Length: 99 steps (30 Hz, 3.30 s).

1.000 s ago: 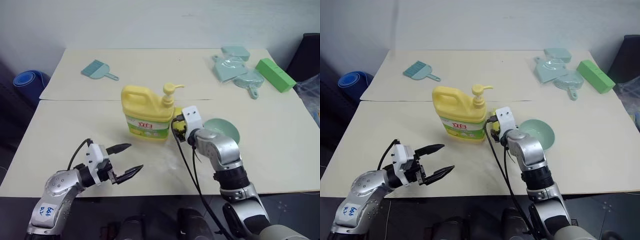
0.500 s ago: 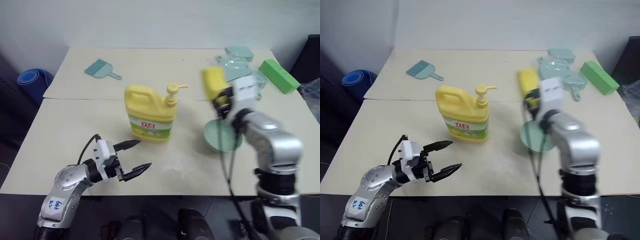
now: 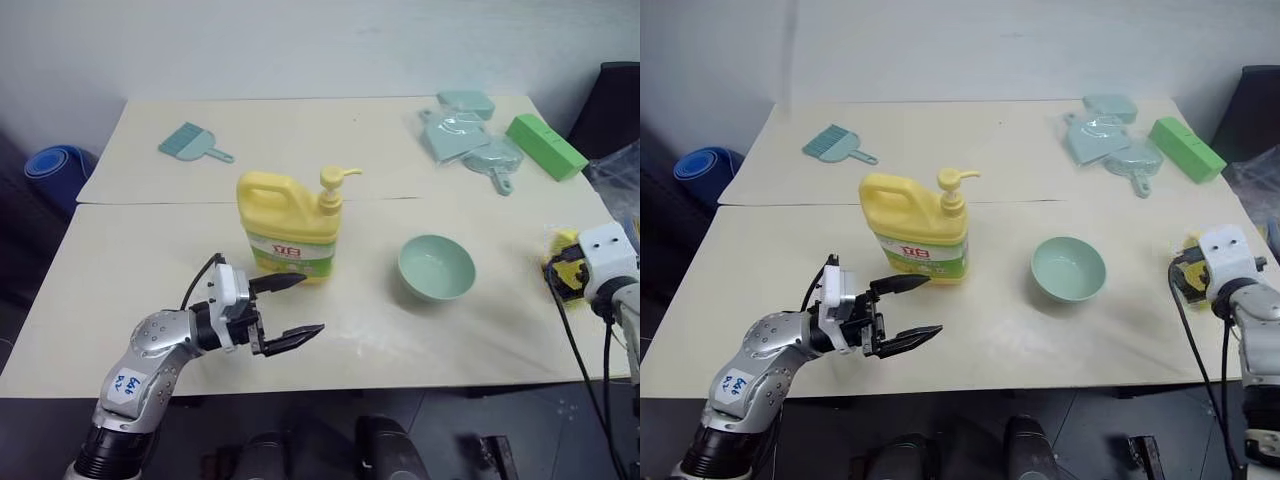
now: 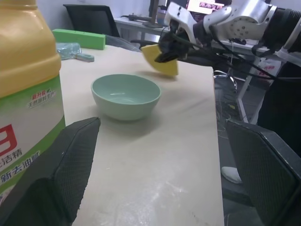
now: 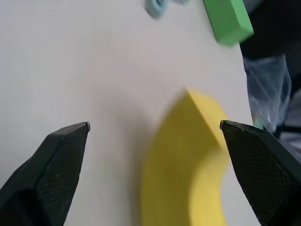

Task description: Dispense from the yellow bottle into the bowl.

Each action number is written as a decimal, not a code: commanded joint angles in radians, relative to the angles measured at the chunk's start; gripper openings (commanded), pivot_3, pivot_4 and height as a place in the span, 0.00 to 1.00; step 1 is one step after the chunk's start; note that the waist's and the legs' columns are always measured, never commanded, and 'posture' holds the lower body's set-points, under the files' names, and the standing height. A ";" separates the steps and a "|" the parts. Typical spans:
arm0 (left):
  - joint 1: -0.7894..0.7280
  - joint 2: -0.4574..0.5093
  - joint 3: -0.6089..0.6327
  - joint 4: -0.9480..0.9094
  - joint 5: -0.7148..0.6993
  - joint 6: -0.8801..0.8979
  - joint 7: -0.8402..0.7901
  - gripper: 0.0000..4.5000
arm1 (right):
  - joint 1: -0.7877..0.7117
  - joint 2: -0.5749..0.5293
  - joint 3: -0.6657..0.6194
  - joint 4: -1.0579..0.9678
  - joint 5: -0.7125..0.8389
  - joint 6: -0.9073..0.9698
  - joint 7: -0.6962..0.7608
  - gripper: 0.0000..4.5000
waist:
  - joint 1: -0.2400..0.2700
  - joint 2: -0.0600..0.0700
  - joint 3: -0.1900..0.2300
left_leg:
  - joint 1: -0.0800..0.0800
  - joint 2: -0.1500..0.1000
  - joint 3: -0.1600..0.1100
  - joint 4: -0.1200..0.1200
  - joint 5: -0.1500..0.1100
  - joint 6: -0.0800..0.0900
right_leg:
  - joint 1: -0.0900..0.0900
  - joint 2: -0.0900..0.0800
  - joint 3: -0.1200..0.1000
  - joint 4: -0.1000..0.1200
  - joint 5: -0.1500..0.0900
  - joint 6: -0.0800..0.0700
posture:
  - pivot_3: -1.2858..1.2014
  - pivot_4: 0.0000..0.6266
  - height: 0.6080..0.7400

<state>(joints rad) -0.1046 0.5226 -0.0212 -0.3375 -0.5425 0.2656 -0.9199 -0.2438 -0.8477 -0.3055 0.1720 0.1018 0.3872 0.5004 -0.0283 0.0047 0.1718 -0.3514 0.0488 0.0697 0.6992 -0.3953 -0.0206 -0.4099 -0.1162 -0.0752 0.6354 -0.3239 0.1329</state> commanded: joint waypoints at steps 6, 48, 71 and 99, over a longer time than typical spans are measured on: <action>0.006 0.023 0.022 0.017 0.012 -0.025 -0.027 1.00 | 0.262 0.096 0.071 -0.519 0.247 0.059 0.219 0.99 | 0.035 -0.001 0.000 | -0.002 -0.001 -0.004 0.001 0.000 0.000 | 0.002 -0.001 -0.002 -0.002 0.001 0.001 | 0.52 0.24 1.00; -0.685 -0.087 0.025 0.198 -0.060 0.140 0.170 0.01 | -0.345 -0.022 0.431 -0.438 0.024 0.061 0.442 0.00 | 0.024 -0.003 0.000 | -0.002 -0.002 -0.005 0.002 0.000 0.000 | 0.004 0.001 -0.005 -0.006 0.002 0.002 | 0.52 0.24 1.00; -0.819 -0.195 -0.129 0.399 0.197 0.226 0.199 0.01 | -0.592 -0.023 0.504 -0.484 0.076 0.252 0.603 0.00 | 0.020 -0.003 0.001 | -0.003 -0.002 -0.006 0.006 0.001 0.001 | 0.002 0.000 -0.005 -0.002 0.002 0.002 | 0.52 0.24 1.00; -0.662 -0.196 -0.237 0.433 0.283 0.422 0.265 0.01 | -0.605 0.046 0.493 -0.459 0.104 0.276 0.549 0.00 | 0.025 -0.003 -0.017 | 0.017 -0.001 -0.008 0.001 0.000 0.001 | 0.024 0.000 -0.005 -0.007 0.002 0.002 | 0.52 0.24 1.00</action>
<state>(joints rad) -0.8713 0.3010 -0.1590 -0.0024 -0.3319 0.5649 -0.6589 -0.8194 -0.8058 0.2245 -0.2656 0.1921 0.6762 1.0572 -0.0033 0.0015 0.1544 -0.3336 0.0479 0.0619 0.6996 -0.3949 -0.0193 -0.3860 -0.1157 -0.0801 0.6281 -0.3222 0.1353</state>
